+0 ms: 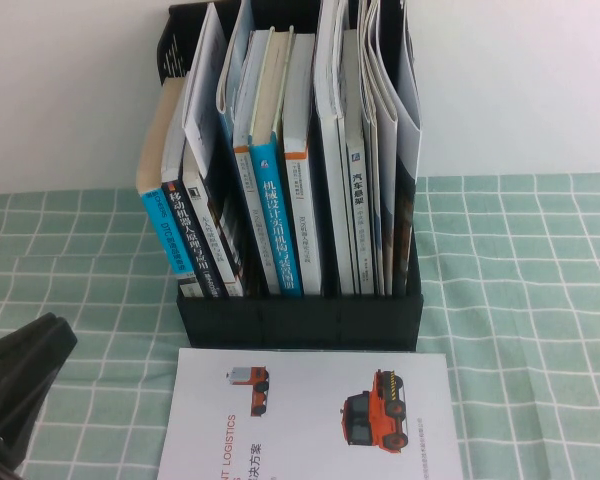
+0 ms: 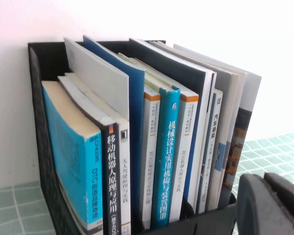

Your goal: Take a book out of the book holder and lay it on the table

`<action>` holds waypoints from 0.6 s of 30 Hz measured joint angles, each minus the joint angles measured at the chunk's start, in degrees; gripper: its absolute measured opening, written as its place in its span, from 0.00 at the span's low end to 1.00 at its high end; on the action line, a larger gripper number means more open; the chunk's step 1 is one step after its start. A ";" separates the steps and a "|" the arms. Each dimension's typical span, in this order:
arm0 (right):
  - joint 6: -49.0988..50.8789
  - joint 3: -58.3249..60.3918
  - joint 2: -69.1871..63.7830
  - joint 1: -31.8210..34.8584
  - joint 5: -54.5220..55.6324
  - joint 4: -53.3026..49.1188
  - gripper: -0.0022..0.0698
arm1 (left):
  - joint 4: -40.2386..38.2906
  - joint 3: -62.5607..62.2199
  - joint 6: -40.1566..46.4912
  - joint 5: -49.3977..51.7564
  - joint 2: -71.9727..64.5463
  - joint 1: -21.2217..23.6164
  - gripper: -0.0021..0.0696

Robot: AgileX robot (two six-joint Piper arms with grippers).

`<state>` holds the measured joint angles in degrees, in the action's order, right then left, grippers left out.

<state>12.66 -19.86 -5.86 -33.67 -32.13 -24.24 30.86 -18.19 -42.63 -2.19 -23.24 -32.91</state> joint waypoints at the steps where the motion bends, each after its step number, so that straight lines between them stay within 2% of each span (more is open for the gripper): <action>1: 0.00 0.52 0.10 0.00 -0.08 0.00 0.04 | 0.64 0.00 0.00 -0.28 0.00 0.00 0.03; 5: 0.19 2.27 0.10 0.00 -0.35 1.00 0.04 | 2.04 0.00 0.05 -0.55 0.00 0.31 0.03; 9: 0.29 3.07 0.10 0.08 -0.96 1.78 0.04 | 3.16 0.00 0.27 -1.12 0.13 4.67 0.03; 18: 0.41 6.77 0.10 0.08 -1.78 2.64 0.04 | 8.06 0.10 0.26 0.51 12.74 24.88 0.03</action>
<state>13.07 -13.08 -5.76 -33.59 -33.91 -21.60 38.92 -18.08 -42.37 -1.68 -10.50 -8.03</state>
